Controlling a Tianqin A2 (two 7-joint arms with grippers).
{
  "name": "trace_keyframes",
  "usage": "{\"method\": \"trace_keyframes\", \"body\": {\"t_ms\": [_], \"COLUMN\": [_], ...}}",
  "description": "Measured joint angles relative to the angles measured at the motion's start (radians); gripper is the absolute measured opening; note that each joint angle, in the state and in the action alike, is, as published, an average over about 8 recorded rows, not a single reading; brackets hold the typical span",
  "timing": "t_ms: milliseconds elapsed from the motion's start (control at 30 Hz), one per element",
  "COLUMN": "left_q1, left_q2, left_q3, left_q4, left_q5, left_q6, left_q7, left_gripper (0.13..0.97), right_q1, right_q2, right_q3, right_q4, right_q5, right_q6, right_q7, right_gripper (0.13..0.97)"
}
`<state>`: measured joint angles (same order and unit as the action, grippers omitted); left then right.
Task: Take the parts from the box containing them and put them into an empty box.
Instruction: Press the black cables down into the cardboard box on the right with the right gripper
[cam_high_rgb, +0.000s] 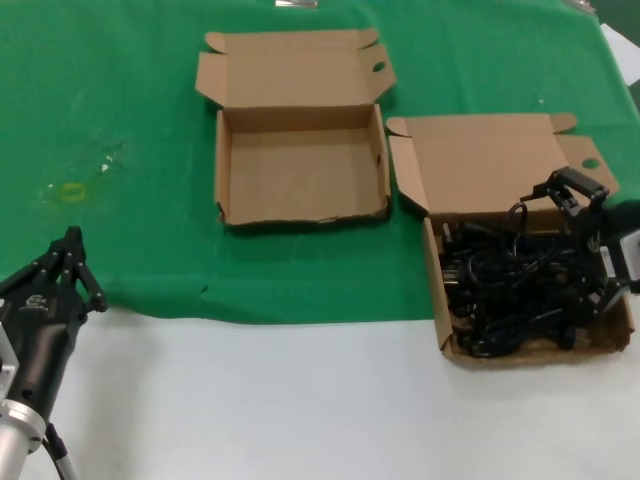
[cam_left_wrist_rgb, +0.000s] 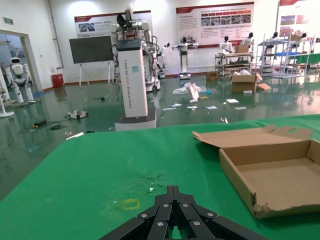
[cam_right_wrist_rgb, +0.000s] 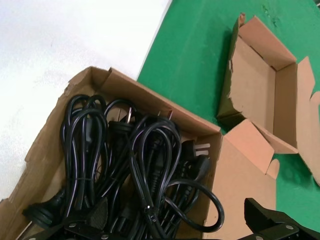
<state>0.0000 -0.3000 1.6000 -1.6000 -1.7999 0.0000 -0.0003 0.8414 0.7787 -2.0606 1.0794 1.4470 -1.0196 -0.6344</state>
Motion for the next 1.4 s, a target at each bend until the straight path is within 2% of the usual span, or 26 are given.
{"method": "trace_keyframes", "body": {"t_ms": [200, 467, 600, 900, 1167, 1300, 1400], "left_q1": [0.000, 0.000, 0.000, 0.000, 0.000, 0.000, 0.000], "left_q2": [0.000, 0.000, 0.000, 0.000, 0.000, 0.000, 0.000], "left_q3": [0.000, 0.000, 0.000, 0.000, 0.000, 0.000, 0.000], "left_q4": [0.000, 0.000, 0.000, 0.000, 0.000, 0.000, 0.000], "left_q5": [0.000, 0.000, 0.000, 0.000, 0.000, 0.000, 0.000], "left_q6": [0.000, 0.000, 0.000, 0.000, 0.000, 0.000, 0.000], "left_q7": [0.000, 0.000, 0.000, 0.000, 0.000, 0.000, 0.000], "left_gripper": [0.144, 0.144, 0.144, 0.144, 0.144, 0.144, 0.144], "right_q1": [0.011, 0.013, 0.008, -0.007, -0.012, -0.011, -0.010], "right_q2": [-0.017, -0.028, -0.028, -0.023, -0.023, -0.024, -0.024], "right_q3": [0.001, 0.008, 0.009, 0.008, 0.006, 0.006, 0.006], "right_q4": [-0.038, -0.060, -0.060, -0.048, -0.040, -0.036, -0.034], "right_q5": [-0.008, -0.009, -0.011, -0.018, -0.025, -0.029, -0.032], "right_q6": [0.008, 0.015, 0.014, 0.007, 0.005, 0.006, 0.006], "right_q7": [-0.039, -0.058, -0.053, -0.026, -0.010, -0.003, 0.002], "right_gripper": [0.963, 0.904, 0.904, 0.773, 0.571, 0.571, 0.495]}}
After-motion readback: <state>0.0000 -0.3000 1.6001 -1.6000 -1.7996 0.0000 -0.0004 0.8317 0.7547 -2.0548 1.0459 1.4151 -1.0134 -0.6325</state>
